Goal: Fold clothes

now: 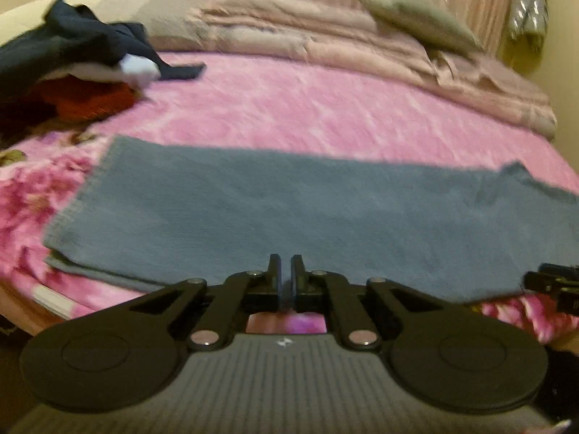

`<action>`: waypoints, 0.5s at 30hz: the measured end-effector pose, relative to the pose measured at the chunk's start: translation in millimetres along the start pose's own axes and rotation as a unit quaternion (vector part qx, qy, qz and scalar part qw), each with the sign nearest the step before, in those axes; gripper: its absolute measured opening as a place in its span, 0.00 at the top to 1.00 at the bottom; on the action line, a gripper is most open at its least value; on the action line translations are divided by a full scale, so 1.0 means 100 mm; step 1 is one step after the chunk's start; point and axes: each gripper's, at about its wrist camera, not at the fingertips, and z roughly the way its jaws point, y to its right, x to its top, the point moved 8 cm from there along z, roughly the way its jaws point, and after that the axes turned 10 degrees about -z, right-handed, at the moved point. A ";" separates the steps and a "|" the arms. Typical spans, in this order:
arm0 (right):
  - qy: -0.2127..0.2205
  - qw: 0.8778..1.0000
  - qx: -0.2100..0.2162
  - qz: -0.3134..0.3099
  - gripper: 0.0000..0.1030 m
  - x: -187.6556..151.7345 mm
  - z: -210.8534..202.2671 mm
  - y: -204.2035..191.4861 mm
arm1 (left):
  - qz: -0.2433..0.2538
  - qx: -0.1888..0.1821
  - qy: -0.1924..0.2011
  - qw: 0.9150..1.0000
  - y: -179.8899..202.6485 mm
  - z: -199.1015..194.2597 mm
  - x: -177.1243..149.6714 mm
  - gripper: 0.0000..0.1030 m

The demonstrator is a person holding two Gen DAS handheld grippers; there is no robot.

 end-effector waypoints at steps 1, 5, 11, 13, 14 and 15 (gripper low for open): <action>0.008 1.000 -0.001 0.016 0.62 0.04 0.01 0.01 | -0.008 0.010 0.009 1.000 -0.11 0.01 0.05 0.94; 0.006 0.999 0.018 0.048 0.62 0.12 0.19 -0.05 | -0.026 0.075 -0.002 0.997 -0.53 0.15 0.03 0.94; -0.026 0.997 0.070 -0.020 0.62 0.03 0.17 -0.59 | -0.050 0.103 -0.014 0.993 -0.76 -0.09 -0.07 0.92; -0.011 0.997 0.077 0.008 0.62 0.10 0.13 -0.56 | -0.064 0.106 -0.013 0.992 -0.79 -0.18 -0.06 0.92; -0.004 0.997 0.071 0.018 0.62 0.13 0.13 -0.51 | -0.067 0.103 -0.004 0.992 -0.77 -0.22 -0.02 0.92; 0.002 0.998 0.063 0.026 0.62 0.15 0.14 -0.46 | -0.065 0.106 0.005 0.992 -0.75 -0.23 0.02 0.92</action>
